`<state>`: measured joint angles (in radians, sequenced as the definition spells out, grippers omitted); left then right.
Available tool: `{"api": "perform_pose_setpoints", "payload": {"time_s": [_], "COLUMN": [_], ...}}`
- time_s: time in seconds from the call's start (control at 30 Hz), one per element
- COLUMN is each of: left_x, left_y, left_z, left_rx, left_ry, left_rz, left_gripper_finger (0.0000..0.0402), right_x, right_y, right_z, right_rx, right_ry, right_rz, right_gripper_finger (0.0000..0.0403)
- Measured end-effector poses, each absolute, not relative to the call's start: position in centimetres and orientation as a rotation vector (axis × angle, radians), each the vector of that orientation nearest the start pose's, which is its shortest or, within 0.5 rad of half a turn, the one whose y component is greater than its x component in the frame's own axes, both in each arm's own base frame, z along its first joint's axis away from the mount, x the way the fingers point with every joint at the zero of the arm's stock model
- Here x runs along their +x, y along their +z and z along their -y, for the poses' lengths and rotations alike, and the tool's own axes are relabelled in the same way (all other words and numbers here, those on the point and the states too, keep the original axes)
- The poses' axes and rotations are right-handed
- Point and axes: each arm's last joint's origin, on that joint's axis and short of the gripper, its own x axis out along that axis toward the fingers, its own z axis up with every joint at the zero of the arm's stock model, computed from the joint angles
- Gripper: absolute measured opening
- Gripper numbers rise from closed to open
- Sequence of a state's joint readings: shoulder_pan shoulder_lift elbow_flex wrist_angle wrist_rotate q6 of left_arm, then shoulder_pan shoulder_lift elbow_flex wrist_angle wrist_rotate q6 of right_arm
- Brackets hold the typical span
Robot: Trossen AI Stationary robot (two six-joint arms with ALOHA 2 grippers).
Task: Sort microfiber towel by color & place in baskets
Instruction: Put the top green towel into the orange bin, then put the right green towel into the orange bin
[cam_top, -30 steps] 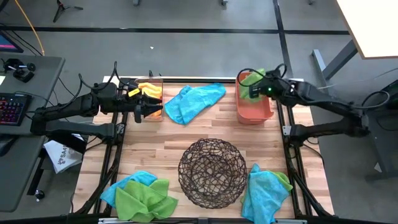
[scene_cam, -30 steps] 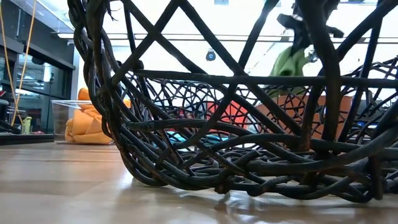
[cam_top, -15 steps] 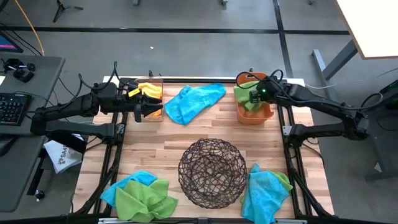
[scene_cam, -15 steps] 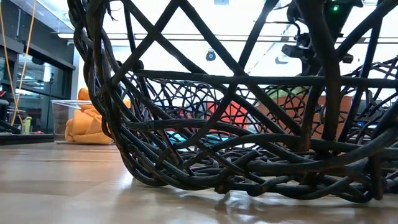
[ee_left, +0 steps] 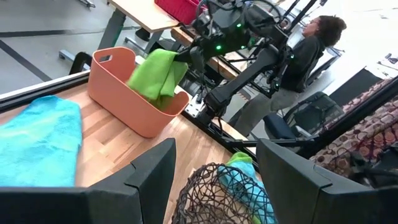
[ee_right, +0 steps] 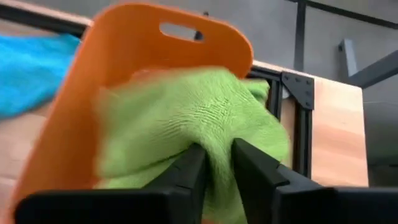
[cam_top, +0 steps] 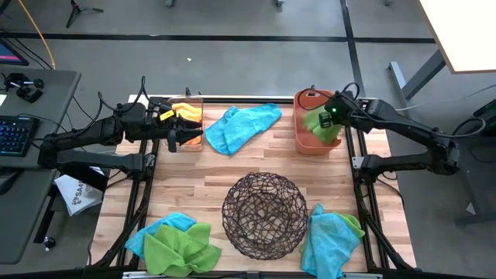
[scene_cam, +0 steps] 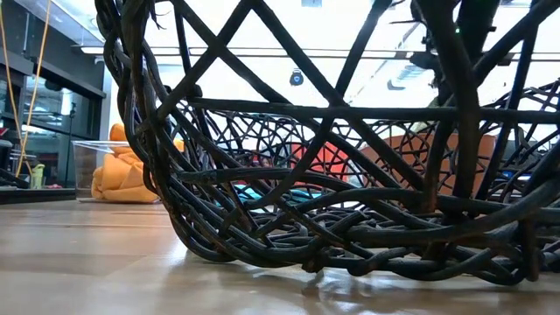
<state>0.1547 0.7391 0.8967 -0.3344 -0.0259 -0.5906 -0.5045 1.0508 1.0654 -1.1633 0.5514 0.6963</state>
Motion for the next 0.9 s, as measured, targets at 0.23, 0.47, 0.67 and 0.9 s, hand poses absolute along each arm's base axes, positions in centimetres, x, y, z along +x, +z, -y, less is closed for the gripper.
{"api": "perform_pose_setpoints", "payload": {"time_s": [0.23,0.47,0.67,0.9], "left_x": [15.1,15.1,15.1,15.1], "left_y": [36.2,36.2,36.2,36.2], "left_z": [-2.5,-2.5,-2.5,-2.5], "left_rx": [-0.579,-0.579,-0.579,-0.579], "left_ry": [0.242,0.241,0.238,0.238], "left_rz": [-0.115,-0.116,-0.117,-0.117], "left_gripper_finger": [0.0213,0.0213,0.0213,0.0213], "right_x": [15.5,16.2,16.0,15.7], "right_y": [31.6,30.8,31.3,32.2], "right_z": [10.0,10.2,9.1,5.6], "right_rx": [0.618,0.641,0.691,0.893], "right_ry": [-1.187,-1.139,-1.010,-0.542], "right_rz": [-0.688,-0.669,-0.669,-0.745], "right_gripper_finger": [0.0126,0.0153,0.0168,0.0187]}}
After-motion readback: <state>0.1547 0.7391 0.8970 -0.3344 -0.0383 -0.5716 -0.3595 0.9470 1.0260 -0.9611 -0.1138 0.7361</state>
